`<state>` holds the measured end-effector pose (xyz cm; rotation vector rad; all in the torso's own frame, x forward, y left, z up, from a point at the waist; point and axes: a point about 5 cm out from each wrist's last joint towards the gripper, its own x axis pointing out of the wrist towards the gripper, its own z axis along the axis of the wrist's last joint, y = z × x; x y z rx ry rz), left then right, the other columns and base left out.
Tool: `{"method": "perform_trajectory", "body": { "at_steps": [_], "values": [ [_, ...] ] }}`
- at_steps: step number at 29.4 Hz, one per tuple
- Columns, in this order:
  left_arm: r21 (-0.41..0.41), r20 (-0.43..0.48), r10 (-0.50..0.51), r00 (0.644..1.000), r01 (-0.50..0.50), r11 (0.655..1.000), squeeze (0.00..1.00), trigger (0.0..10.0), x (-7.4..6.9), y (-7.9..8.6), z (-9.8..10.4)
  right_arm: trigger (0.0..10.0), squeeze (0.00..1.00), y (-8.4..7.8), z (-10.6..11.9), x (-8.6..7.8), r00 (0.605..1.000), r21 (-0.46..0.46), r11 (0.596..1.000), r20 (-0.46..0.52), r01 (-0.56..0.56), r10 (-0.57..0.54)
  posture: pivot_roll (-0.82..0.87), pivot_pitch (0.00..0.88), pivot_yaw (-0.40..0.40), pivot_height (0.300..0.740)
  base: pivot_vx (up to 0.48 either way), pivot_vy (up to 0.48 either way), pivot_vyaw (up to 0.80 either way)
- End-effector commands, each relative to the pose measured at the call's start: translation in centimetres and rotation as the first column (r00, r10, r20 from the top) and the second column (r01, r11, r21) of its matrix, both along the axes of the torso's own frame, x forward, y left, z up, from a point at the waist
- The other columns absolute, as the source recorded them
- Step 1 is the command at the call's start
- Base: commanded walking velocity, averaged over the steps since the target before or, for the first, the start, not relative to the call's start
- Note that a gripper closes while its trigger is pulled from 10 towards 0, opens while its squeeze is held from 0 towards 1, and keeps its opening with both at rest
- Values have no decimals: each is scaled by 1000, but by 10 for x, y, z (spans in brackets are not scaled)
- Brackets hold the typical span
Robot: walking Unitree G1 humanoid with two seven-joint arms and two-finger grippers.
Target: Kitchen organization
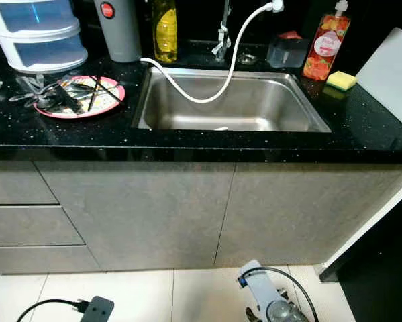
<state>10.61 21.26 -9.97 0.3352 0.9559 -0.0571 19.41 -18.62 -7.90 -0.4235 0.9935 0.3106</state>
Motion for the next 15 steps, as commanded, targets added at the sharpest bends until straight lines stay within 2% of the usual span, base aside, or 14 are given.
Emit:
{"method": "perform_trajectory", "body": {
  "at_steps": [1,6,11,15],
  "values": [
    [-3,-7,-9,1000,9,1000,0,10000,-2,0,-1,10000,0,1,0,0,1000,4,1000,-6,9,-9,317,0,-72,740,0,0,0],
    [-9,19,24,1000,-24,1000,0,10000,3,1,1,10000,0,3,0,1,1000,3,1000,-6,-20,20,329,0,-83,740,0,0,0],
    [-11,-4,-15,1000,15,1000,0,10000,0,-2,0,10000,0,2,-1,-2,1000,7,1000,-11,-12,12,315,0,-72,740,0,0,0],
    [-7,-8,11,1000,-11,1000,0,10000,-1,-1,-1,10000,0,0,-3,-5,1000,1,1000,-19,-4,4,315,0,-68,740,0,0,0]
  ]
}}
